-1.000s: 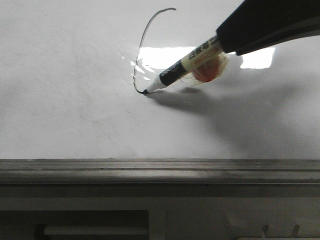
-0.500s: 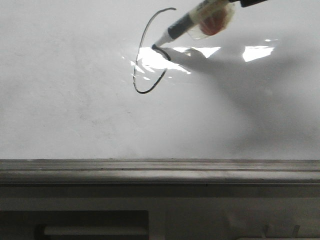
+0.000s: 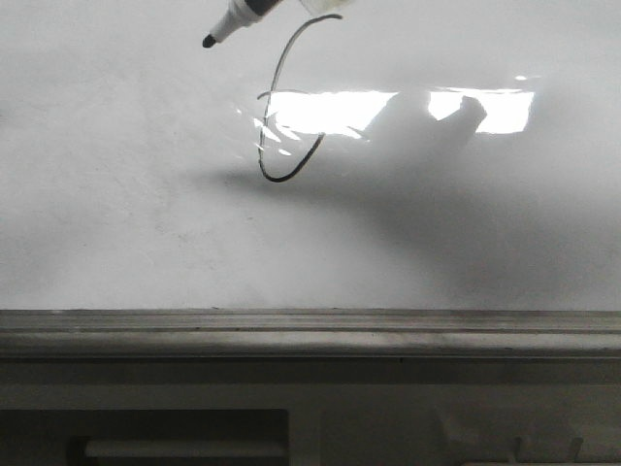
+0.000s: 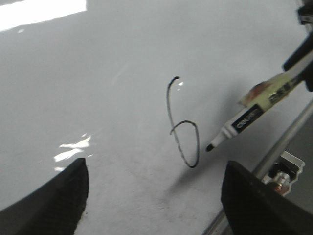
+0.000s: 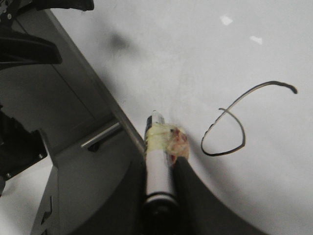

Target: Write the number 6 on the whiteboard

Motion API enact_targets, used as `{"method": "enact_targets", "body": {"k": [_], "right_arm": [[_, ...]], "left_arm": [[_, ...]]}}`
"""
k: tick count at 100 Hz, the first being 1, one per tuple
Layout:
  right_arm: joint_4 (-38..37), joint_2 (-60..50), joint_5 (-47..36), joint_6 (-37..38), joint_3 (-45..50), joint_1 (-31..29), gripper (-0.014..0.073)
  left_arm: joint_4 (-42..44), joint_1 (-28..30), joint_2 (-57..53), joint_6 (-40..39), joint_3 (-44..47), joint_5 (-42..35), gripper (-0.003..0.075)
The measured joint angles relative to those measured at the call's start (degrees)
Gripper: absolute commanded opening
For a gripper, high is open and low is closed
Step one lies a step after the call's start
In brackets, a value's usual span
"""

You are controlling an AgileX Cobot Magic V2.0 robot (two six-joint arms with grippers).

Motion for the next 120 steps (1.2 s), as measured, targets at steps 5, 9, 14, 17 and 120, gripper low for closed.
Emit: {"method": "enact_targets", "body": {"k": [5,9,14,17,120], "right_arm": [[-0.1,0.9,2.0,0.0,-1.0,0.0,-0.0045],[-0.2,1.7,3.7,0.0,-2.0,0.0,-0.0045],[-0.4,3.2,5.6,0.0,-3.3,0.0,-0.0045],[-0.4,4.0,6.6,0.0,-4.0,0.1,-0.0045],[-1.2,11.5,13.9,0.0,-10.2,4.8,-0.0045]], "left_arm": [[-0.7,-1.9,0.0,1.8,0.0,0.1,0.051],[-1.0,-3.8,0.3,2.8,0.0,0.1,0.051],[-1.2,-6.1,0.9,3.6,0.0,-0.2,0.051],[-1.3,-7.5,1.4,3.8,0.0,-0.6,0.051],[-1.5,-25.0,15.3,8.4,0.0,-10.5,0.0419]]}}
